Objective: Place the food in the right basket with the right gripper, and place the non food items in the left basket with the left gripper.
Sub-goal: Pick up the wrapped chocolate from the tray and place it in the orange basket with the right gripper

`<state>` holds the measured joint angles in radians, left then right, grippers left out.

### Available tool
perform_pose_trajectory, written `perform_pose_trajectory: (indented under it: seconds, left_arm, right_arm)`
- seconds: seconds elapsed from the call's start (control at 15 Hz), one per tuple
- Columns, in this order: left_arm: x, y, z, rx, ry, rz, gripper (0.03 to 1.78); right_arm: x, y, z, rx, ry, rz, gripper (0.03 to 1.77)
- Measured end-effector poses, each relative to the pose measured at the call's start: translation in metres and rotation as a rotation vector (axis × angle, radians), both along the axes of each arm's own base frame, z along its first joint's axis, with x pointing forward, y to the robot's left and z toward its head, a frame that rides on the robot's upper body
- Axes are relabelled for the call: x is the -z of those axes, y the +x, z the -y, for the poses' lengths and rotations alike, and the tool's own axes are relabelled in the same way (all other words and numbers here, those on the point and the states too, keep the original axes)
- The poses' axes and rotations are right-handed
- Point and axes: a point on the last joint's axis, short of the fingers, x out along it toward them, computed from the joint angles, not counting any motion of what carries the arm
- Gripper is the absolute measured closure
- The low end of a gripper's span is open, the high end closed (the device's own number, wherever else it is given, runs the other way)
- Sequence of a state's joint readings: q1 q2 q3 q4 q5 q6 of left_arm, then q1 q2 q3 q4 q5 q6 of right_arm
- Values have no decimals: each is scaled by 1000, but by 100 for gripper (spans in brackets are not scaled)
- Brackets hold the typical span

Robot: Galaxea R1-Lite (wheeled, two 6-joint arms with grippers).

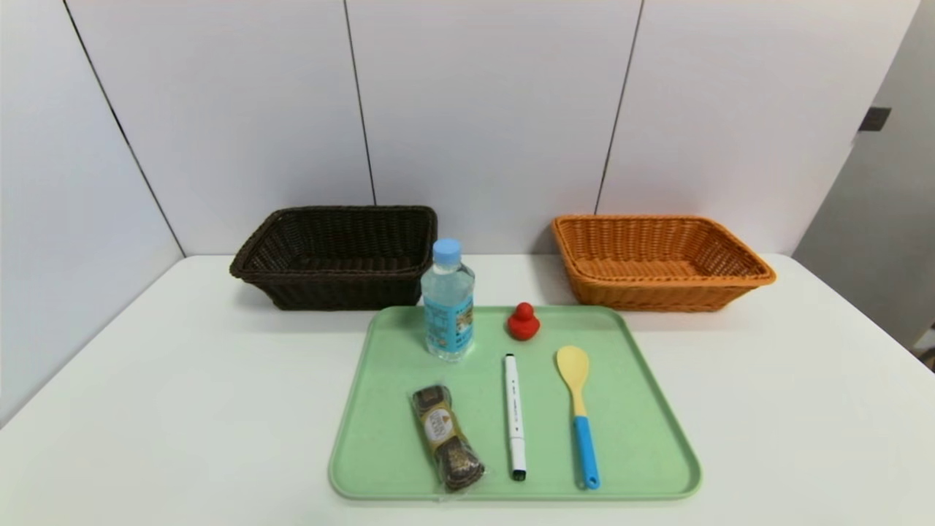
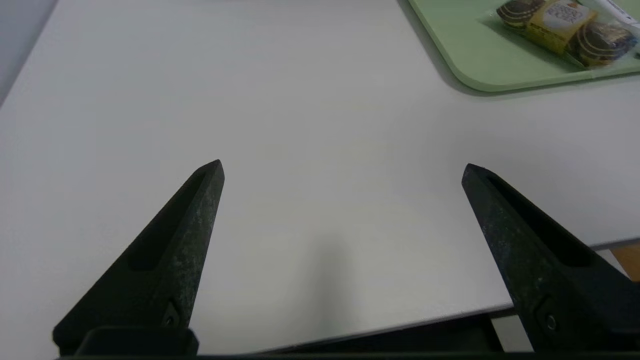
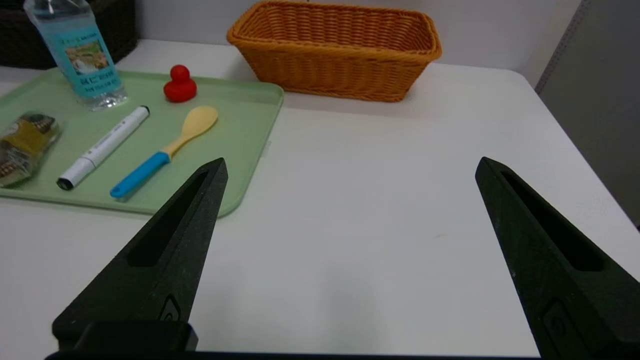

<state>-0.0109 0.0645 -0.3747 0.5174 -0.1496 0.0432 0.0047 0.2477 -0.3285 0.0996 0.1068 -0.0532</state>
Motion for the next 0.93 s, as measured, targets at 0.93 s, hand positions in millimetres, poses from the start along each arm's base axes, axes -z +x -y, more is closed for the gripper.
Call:
perform_pose_trajectory:
  seconds: [0.93]
  left_arm:
    - [-167,122,6,161,-48,-146,12]
  right_arm:
    - [-171,144,-55,-355,-63,-438,9]
